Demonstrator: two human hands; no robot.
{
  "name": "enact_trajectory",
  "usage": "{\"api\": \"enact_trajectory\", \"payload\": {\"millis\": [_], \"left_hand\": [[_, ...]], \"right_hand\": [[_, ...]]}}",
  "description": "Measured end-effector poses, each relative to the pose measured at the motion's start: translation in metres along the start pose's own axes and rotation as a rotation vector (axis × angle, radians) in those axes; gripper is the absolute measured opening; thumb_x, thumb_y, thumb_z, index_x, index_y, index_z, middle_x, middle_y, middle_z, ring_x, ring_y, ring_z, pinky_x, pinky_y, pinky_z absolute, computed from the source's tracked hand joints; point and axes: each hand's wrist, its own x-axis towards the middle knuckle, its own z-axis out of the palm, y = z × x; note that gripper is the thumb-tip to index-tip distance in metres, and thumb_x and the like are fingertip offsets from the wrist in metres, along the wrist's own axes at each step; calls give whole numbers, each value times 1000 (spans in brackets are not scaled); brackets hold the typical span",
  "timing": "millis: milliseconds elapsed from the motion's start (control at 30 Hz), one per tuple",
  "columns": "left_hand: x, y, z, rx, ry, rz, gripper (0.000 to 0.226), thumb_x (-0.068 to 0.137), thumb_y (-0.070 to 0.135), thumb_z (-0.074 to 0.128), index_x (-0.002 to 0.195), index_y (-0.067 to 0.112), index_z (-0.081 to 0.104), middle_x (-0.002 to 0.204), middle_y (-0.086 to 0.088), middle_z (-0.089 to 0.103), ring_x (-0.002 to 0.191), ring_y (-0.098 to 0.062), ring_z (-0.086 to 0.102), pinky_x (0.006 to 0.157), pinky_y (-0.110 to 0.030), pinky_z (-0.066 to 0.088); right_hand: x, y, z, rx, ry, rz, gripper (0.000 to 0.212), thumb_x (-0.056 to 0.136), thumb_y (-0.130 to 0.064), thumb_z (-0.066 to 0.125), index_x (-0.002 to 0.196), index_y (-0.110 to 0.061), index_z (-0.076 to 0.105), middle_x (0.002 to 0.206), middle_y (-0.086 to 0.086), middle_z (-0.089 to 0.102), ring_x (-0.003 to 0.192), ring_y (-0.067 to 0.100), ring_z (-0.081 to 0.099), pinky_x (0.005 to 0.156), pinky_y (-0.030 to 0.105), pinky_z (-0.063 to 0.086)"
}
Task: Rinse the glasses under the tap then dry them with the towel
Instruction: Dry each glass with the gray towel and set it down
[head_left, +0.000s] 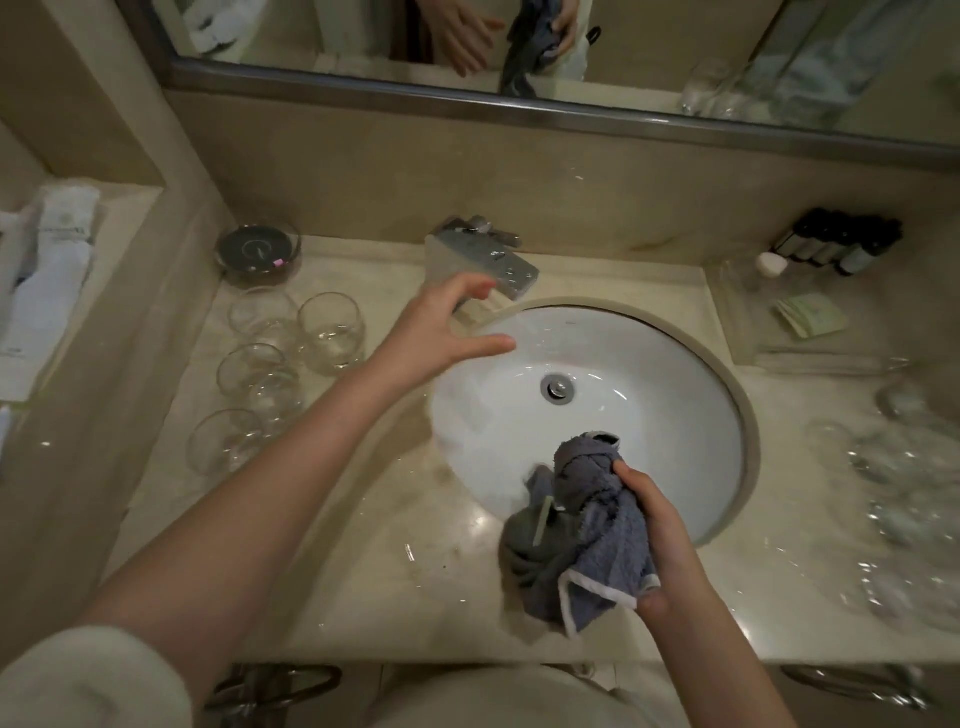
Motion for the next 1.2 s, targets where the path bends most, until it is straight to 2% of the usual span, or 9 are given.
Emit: {"api": "enact_trajectory", "payload": {"millis": [33,133,267,433,567,667,800,933,1200], "left_hand": [[3,8,15,-27,-30,7,66,73,34,84,129,20,53,126,2,61,117,-7,53,104,-24,38],[9,29,64,-59,-129,30,65,73,37,83,129,22,51,121,6,61,119,-9,54,105,-30,40],[17,58,125,-83,-258,18,62,76,35,81,128,23,50,122,5,60,117,-13,55,90,-12,44],[25,88,200,-60,-359,20,64,78,43,77,131,24,49,123,8,60,122,-11,52,106,-34,41],[30,112,257,-68,-436,23,60,78,43,77,129,24,51,123,7,60,120,-7,53,105,-32,41],[33,127,294,-74,-466,21,57,78,42,77,126,24,53,121,7,61,118,-8,55,103,-31,42],[35,144,332,-86,-504,10,56,79,40,77,127,23,53,121,8,61,118,-8,54,99,-27,40],[35,155,356,-72,-552,0,55,80,40,76,126,22,53,123,6,61,117,-8,54,99,-27,39],[21,160,392,-56,-704,-33,49,78,38,79,120,29,55,121,9,62,117,-5,55,95,-23,39]], "right_hand": [[-5,-6,-9,15,-1,-19,29,82,-33,65,91,-6,72,80,14,71,69,28,68,69,36,57],[-17,-23,-46,108,78,-58,32,95,-29,50,88,-6,71,68,13,70,52,23,67,46,28,55],[-34,-45,-93,133,144,-109,36,94,-29,51,74,-11,76,61,9,66,44,20,61,42,24,51],[-55,-74,-141,196,169,-149,26,96,-29,50,88,-11,67,64,6,68,49,16,63,53,28,49],[-61,-95,-183,212,187,-191,22,87,-27,57,94,-7,65,68,7,68,54,17,64,53,26,51],[-65,-106,-213,197,223,-215,36,73,-30,63,103,-9,65,78,8,70,63,20,67,63,32,50],[-71,-123,-244,207,227,-195,28,86,-29,60,106,-10,66,78,8,71,61,19,68,67,36,47],[-73,-131,-259,173,190,-231,33,77,-31,62,102,-10,66,77,7,69,64,17,67,66,34,48],[-78,-135,-281,257,203,-302,55,74,-30,66,122,-4,62,95,13,68,80,23,65,85,40,47]]}}
